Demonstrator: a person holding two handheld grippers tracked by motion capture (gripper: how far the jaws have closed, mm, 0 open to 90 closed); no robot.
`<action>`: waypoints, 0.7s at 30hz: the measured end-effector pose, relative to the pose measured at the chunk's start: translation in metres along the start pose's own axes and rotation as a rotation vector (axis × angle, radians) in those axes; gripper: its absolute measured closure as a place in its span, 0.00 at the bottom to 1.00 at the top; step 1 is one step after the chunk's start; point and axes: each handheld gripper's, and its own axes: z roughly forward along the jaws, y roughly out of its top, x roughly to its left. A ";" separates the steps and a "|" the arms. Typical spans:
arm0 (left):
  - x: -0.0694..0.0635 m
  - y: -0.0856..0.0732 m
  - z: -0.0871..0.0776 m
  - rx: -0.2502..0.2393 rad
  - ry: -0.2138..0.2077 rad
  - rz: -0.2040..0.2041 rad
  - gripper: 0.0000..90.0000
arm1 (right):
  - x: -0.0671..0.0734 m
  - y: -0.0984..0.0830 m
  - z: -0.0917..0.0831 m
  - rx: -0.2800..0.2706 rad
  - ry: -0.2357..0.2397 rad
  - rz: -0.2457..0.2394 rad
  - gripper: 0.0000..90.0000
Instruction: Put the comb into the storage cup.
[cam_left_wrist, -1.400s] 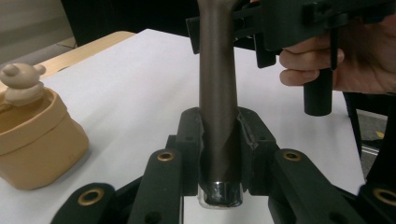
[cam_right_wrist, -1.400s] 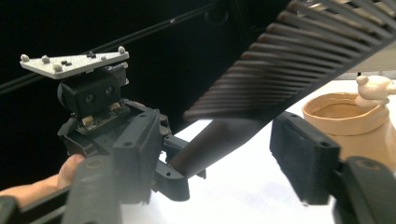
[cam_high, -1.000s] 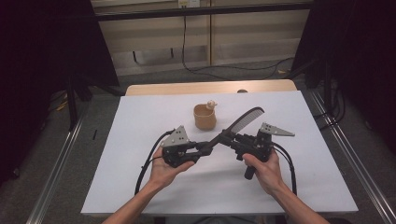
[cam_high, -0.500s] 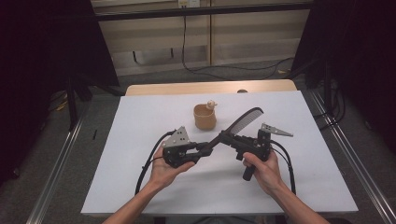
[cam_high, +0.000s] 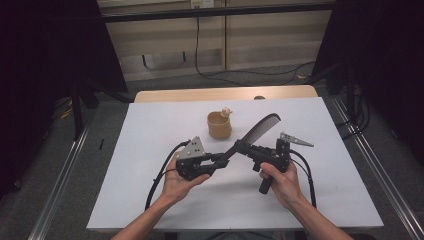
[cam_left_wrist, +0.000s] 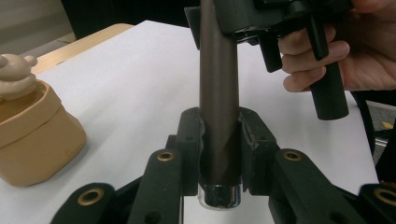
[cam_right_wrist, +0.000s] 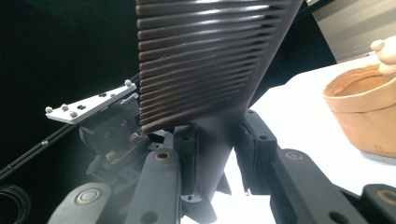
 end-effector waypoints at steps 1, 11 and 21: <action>0.000 0.000 0.000 0.001 0.002 0.001 0.81 | 0.000 0.000 0.000 0.000 0.000 -0.002 0.79; -0.002 -0.001 0.003 0.011 0.020 0.037 0.80 | 0.000 0.000 0.000 0.010 -0.012 -0.016 0.79; 0.000 -0.001 0.002 -0.002 0.012 0.006 0.67 | 0.000 0.001 0.000 0.022 -0.024 -0.043 0.80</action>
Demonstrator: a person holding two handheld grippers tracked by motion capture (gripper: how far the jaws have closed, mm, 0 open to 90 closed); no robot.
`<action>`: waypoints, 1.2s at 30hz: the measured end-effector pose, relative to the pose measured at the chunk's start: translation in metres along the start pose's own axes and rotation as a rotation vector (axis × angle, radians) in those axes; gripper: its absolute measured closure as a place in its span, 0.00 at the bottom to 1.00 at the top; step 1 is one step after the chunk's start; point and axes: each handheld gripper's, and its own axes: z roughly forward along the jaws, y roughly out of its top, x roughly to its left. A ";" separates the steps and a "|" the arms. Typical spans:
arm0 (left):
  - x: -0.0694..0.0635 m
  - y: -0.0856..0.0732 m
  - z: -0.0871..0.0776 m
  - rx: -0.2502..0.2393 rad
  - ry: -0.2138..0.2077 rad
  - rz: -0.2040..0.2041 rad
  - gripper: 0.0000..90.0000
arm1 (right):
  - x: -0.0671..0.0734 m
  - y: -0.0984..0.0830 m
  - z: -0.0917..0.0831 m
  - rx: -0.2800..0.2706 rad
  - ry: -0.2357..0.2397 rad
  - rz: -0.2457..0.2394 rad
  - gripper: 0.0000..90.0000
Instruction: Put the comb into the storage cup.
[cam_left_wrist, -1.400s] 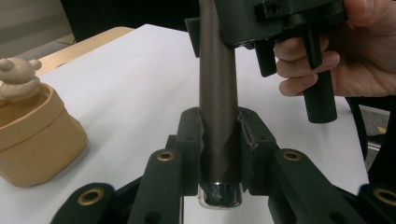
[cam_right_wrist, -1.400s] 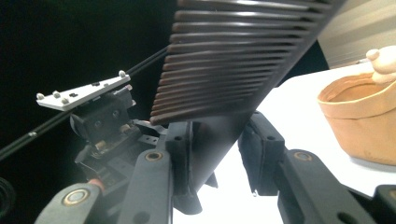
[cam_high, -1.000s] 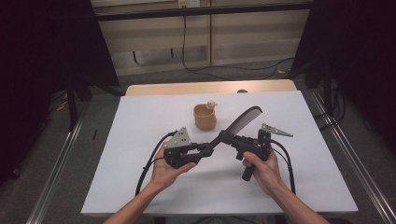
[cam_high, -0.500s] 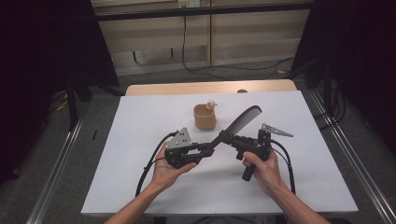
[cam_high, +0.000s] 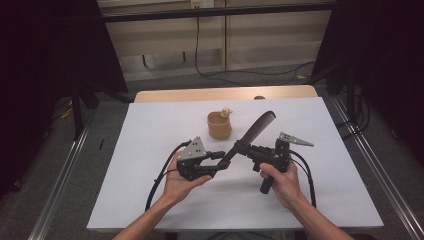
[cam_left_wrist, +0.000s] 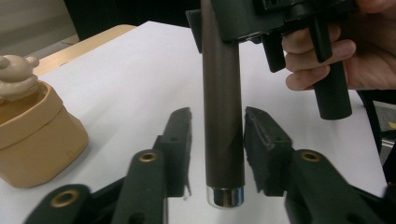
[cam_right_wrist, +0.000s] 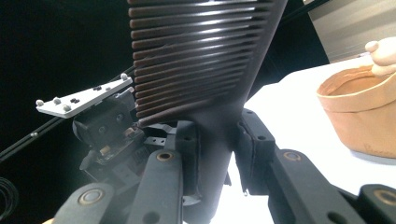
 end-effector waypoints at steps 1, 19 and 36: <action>0.000 0.000 0.000 -0.001 0.002 -0.002 0.66 | 0.000 0.000 0.000 0.001 -0.002 0.003 0.80; 0.009 -0.007 -0.017 -0.007 0.083 -0.093 0.13 | 0.003 0.011 -0.004 0.004 -0.043 -0.092 0.80; 0.008 -0.025 -0.044 -0.067 0.158 -0.146 0.04 | 0.000 0.032 -0.006 0.004 -0.114 -0.202 0.81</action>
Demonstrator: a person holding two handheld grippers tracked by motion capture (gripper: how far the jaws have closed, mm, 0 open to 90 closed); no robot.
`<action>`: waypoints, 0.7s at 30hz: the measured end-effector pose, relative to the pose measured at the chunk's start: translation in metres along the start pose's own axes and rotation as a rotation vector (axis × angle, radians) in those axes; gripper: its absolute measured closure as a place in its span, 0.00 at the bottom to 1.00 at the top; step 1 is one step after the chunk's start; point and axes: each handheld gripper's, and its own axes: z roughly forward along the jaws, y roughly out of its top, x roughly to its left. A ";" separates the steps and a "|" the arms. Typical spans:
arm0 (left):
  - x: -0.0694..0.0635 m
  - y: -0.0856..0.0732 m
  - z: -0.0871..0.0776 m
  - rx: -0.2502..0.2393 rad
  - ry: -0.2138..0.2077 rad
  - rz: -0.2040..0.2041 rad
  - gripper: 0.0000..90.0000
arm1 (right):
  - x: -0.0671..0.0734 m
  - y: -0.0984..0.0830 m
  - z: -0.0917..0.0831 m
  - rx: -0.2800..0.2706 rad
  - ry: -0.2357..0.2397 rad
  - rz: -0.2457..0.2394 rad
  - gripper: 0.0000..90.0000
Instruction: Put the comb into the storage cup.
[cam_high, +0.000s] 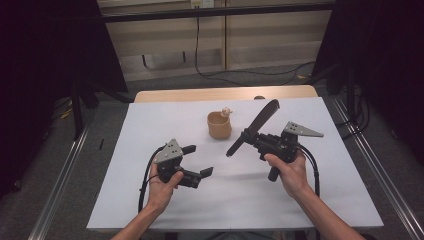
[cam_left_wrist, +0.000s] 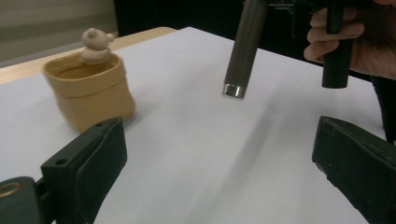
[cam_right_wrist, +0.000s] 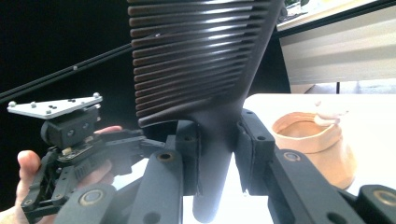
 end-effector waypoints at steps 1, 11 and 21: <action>0.001 -0.001 -0.003 -0.004 0.031 0.005 0.04 | 0.000 0.000 0.000 0.000 -0.004 -0.003 0.81; 0.001 -0.012 -0.017 -0.043 0.139 0.025 0.06 | -0.002 0.007 0.006 0.012 -0.031 -0.065 0.81; 0.011 -0.026 -0.033 -0.074 0.217 -0.013 0.06 | -0.003 0.015 0.013 0.007 -0.058 -0.133 0.81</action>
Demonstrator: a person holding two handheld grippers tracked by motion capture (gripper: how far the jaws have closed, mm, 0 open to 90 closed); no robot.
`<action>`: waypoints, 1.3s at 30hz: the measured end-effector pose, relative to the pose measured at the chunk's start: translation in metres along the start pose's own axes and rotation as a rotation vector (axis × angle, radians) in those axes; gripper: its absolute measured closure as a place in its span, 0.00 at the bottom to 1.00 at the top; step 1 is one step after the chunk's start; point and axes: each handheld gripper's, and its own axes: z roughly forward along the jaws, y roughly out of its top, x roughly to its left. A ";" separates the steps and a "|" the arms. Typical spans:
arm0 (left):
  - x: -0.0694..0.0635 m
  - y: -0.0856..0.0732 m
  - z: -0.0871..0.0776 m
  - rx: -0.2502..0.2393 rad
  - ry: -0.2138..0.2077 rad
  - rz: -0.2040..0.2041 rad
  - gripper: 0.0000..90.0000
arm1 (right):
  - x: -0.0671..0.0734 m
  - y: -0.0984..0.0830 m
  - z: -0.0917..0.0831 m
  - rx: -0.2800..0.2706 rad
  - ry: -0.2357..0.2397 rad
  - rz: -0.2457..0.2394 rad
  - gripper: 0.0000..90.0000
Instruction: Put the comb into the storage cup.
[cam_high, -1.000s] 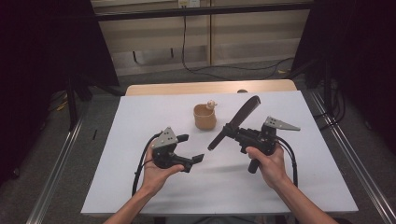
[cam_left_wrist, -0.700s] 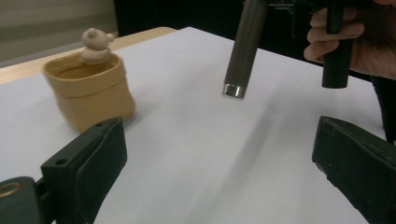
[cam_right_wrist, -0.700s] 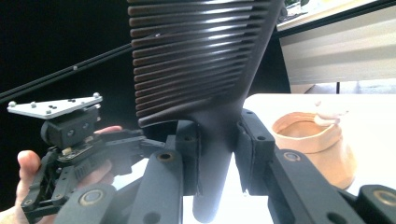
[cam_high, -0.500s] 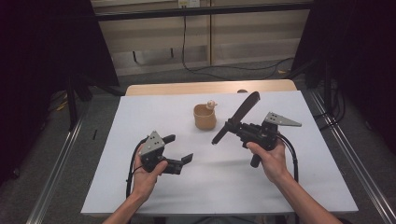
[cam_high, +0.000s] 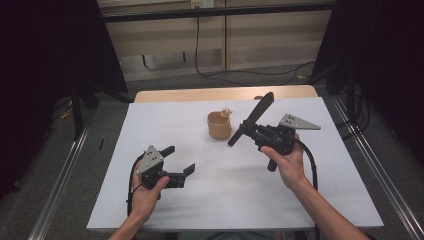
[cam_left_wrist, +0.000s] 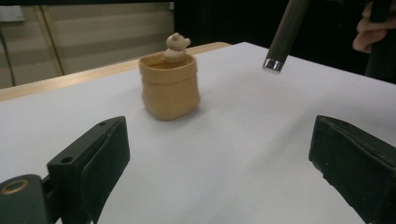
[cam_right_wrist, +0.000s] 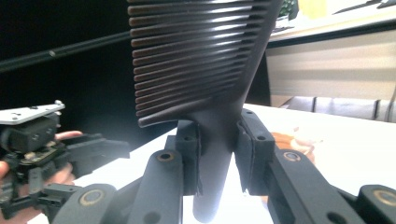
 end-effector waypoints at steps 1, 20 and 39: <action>0.000 -0.001 -0.001 0.007 0.018 0.007 0.06 | 0.000 0.000 0.001 0.003 0.001 -0.008 0.81; 0.019 -0.031 -0.032 -0.056 0.107 -0.021 0.03 | -0.006 0.012 0.020 -0.002 -0.022 -0.046 0.81; 0.019 -0.040 -0.041 -0.133 0.147 -0.043 0.01 | -0.016 0.024 0.032 0.003 -0.051 -0.083 0.81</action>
